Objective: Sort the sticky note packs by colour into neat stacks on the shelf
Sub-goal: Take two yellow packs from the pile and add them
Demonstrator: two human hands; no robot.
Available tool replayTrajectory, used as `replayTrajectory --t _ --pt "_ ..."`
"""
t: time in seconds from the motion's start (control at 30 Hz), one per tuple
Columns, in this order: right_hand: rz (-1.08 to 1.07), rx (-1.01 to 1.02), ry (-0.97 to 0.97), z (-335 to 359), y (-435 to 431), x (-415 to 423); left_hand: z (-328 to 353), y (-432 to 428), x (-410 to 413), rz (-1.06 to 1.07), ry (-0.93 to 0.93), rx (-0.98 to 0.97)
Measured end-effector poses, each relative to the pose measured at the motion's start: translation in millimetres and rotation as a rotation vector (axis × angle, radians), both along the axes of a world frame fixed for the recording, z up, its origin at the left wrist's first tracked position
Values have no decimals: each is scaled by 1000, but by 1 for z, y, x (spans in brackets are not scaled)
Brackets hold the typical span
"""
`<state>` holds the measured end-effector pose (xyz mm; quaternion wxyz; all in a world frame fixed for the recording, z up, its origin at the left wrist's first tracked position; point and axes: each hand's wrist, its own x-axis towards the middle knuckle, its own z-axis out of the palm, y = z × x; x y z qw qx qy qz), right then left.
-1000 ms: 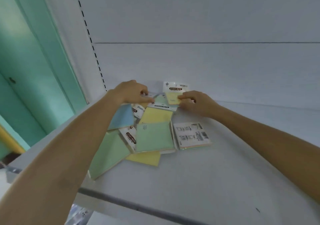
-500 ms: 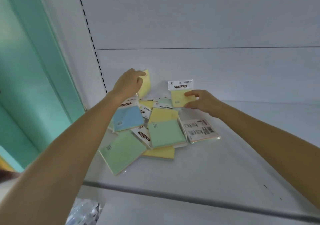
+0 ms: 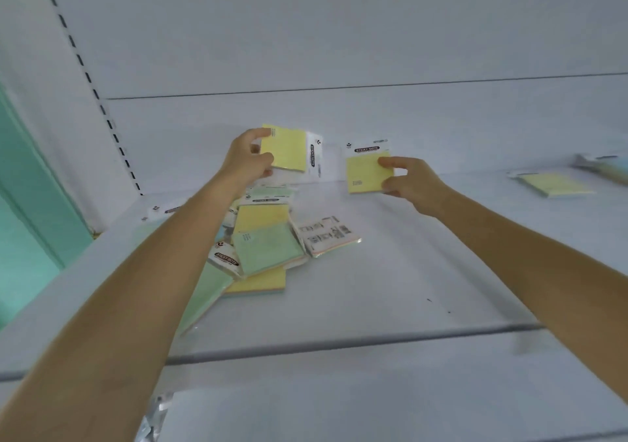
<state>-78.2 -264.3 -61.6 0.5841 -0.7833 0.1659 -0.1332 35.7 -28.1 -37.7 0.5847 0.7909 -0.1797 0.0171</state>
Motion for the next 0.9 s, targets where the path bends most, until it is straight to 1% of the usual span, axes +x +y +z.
replayTrajectory --t 0.1,0.2,0.3,0.43,0.53,0.63,0.83,0.9 --pt "-44 51 -32 3 -37 -31 5 -50 -13 -89 6 -15" --pt "-109 70 -44 1 -83 -67 8 -109 -34 -182 -1 13" --pt "-194 68 -66 2 -138 -110 7 -176 -64 -267 22 -18" --pt "-244 66 -76 3 -221 -168 -4 -264 -107 -318 70 -61" --pt "-260 71 -76 2 -274 -194 -16 -313 -132 -300 101 -65" --pt "-240 95 -77 1 -310 -199 -25 -344 -147 -250 110 -53" --pt "-132 -6 7 1 -325 -158 -30 -351 -136 -37 94 -85" --pt "-108 -102 53 -3 -327 -137 -28 -348 -128 0 102 -121"
